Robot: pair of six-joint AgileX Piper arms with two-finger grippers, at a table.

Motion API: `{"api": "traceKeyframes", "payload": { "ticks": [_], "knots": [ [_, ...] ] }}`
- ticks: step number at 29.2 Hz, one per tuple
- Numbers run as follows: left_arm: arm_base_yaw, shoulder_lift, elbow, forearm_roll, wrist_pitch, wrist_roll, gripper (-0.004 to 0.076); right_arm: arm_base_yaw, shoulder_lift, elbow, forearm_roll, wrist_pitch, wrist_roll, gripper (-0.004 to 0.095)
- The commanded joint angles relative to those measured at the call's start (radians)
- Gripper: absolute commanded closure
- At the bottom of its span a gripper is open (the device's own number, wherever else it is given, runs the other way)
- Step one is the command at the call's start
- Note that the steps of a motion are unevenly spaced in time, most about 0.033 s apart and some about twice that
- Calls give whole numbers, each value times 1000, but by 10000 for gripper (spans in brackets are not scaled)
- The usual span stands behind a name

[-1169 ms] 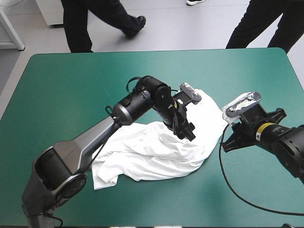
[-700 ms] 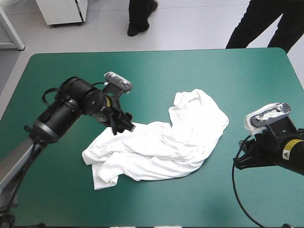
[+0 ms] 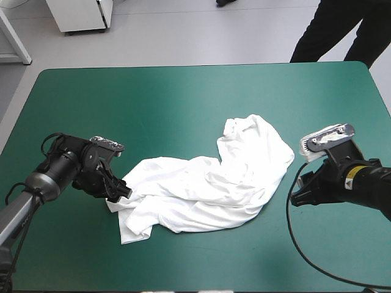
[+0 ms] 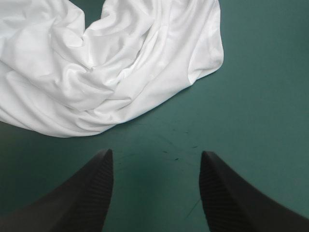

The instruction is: Fold the cloth

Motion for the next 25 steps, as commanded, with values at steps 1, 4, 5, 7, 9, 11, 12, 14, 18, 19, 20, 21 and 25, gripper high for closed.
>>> {"api": "traceKeyframes", "payload": {
  "ticks": [1, 4, 5, 7, 9, 11, 12, 14, 18, 19, 20, 21, 25],
  "knots": [
    [9, 43, -19, -34, -56, 5, 197, 3, 44, -32, -40, -49, -19, 387],
    [9, 93, -19, -89, -74, 24, 197, 3, 61, -32, -53, -59, -19, 387],
    [9, 108, -19, -97, -81, 24, 197, 3, 64, -32, -60, -64, -19, 387],
    [9, 131, -19, -106, -90, 26, 209, 3, 74, -32, -88, -72, -19, 387],
    [9, 146, -19, -107, -90, 26, 269, 3, 82, -32, -121, -77, -19, 387],
    [9, 155, -19, -128, -93, 29, 350, 3, 96, -32, -152, -92, -6, 387],
    [9, 159, -19, -134, -102, 33, 422, 3, 110, -32, -179, -100, -4, 387],
    [9, 164, -19, -151, -109, 42, 533, 3, 141, -32, -215, -116, -2, 388],
    [9, 177, -19, -166, -113, 51, 734, 3, 231, -32, -280, -150, 34, 396],
    [9, 176, -19, -170, -113, 51, 731, 3, 253, -32, -287, -155, 34, 397],
    [9, 176, -19, -173, -113, 55, 731, 3, 281, -32, -297, -157, 37, 397],
    [9, 176, -19, -174, -113, 58, 731, 3, 310, -32, -299, -162, 42, 397],
    [9, 176, -19, -179, -102, 58, 731, -3, 413, -37, -299, -199, 44, 397]
  ]
}}
